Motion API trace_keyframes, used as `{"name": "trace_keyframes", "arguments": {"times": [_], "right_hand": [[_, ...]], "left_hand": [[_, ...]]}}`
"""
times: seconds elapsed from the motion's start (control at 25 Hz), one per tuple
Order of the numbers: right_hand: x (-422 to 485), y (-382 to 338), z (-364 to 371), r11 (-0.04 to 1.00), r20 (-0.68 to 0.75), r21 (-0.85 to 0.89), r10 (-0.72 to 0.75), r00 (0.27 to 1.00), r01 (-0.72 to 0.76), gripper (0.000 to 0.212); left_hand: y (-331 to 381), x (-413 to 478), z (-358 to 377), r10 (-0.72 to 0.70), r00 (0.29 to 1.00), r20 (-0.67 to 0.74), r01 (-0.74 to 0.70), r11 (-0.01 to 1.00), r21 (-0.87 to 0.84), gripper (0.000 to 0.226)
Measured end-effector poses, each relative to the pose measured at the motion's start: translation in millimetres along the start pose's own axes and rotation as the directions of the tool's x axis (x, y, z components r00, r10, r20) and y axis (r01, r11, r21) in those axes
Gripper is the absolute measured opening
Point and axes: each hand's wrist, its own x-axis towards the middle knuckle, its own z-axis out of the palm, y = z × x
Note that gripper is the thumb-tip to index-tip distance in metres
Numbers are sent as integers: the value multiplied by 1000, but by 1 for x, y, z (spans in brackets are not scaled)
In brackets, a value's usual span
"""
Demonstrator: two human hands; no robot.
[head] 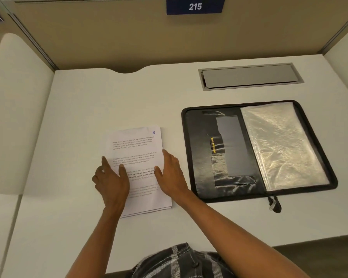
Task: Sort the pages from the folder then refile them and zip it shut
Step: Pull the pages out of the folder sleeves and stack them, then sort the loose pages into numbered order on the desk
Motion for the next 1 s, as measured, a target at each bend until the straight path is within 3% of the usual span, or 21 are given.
{"name": "trace_keyframes", "arguments": {"times": [0.16,0.28,0.4,0.48,0.76,1.0], "right_hand": [[6,-6,5,945,-43,274,198,979,-179,56],[17,-11,-11,759,62,545,386,921,-355,42],[24,-6,-20,730,150,540,406,901,-419,18],[23,-7,-24,749,171,526,370,913,-402,14],[20,7,-38,749,268,539,281,921,-385,30],[18,26,-43,598,345,643,331,878,-478,41]], "left_hand": [[10,-2,1,-39,999,15,40,996,-86,69],[14,-5,3,-46,999,27,49,991,-121,68],[17,-11,6,-67,997,37,72,984,-161,66],[19,-18,7,-77,996,40,83,981,-177,65],[18,-29,8,-80,994,75,96,967,-235,63],[9,-20,3,-64,990,128,102,942,-318,62]]}}
